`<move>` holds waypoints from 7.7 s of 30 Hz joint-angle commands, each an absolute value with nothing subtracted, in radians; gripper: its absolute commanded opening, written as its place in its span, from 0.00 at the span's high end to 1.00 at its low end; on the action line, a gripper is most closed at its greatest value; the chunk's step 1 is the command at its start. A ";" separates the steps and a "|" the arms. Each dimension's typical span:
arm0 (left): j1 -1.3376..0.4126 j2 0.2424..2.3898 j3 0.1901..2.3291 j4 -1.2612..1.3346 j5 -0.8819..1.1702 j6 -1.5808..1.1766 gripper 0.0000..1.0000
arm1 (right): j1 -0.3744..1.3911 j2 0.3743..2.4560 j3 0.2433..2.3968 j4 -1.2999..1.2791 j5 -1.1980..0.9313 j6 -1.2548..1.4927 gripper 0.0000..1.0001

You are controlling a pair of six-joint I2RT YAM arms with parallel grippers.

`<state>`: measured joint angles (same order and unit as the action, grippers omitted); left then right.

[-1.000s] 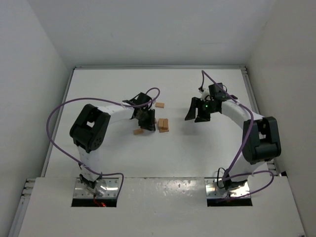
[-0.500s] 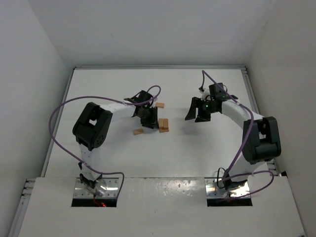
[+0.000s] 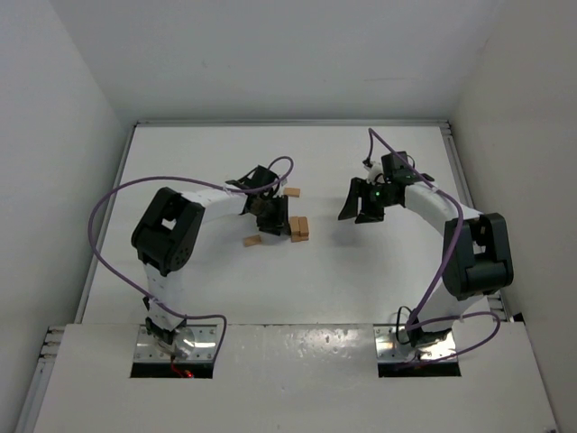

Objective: Build the wood block tower

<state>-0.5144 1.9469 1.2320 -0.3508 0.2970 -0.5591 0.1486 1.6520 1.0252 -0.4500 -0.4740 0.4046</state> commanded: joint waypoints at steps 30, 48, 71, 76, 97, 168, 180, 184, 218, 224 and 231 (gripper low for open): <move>-0.391 1.772 1.263 -0.387 0.329 -0.289 0.59 | 0.296 1.836 1.174 -0.348 -0.396 0.422 0.93; -0.368 1.905 1.494 -0.379 0.571 0.207 0.59 | 0.235 1.756 1.127 -0.361 -0.511 0.284 0.91; -0.449 2.137 1.723 -0.584 0.571 0.471 0.63 | 0.176 1.732 1.112 -0.359 -0.543 0.298 0.88; -0.471 2.172 1.755 -0.607 0.561 0.480 0.60 | 0.155 1.735 1.123 -0.359 -0.549 0.308 0.87; -0.480 2.209 1.784 -0.669 0.551 0.517 0.56 | 0.126 1.732 1.127 -0.360 -0.566 0.318 0.81; -0.499 2.266 1.859 -0.782 0.614 0.566 0.45 | 0.126 1.735 1.132 -0.379 -0.594 0.307 0.51; -0.465 2.232 1.868 -0.695 0.540 0.514 0.48 | 0.121 1.733 1.124 -0.374 -0.589 0.316 0.53; -0.401 2.192 1.913 -0.647 0.482 0.466 0.63 | 0.124 1.729 1.126 -0.370 -0.580 0.316 0.56; -0.270 1.497 1.034 -0.385 0.465 -0.009 0.39 | 0.377 1.960 1.307 -0.449 -0.357 0.272 0.95; -0.270 1.534 1.063 -0.385 0.465 -0.018 0.37 | 0.391 1.987 1.341 -0.465 -0.354 0.264 0.89; -0.270 1.563 1.072 -0.385 0.476 -0.028 0.33 | 0.400 2.005 1.354 -0.469 -0.353 0.255 0.84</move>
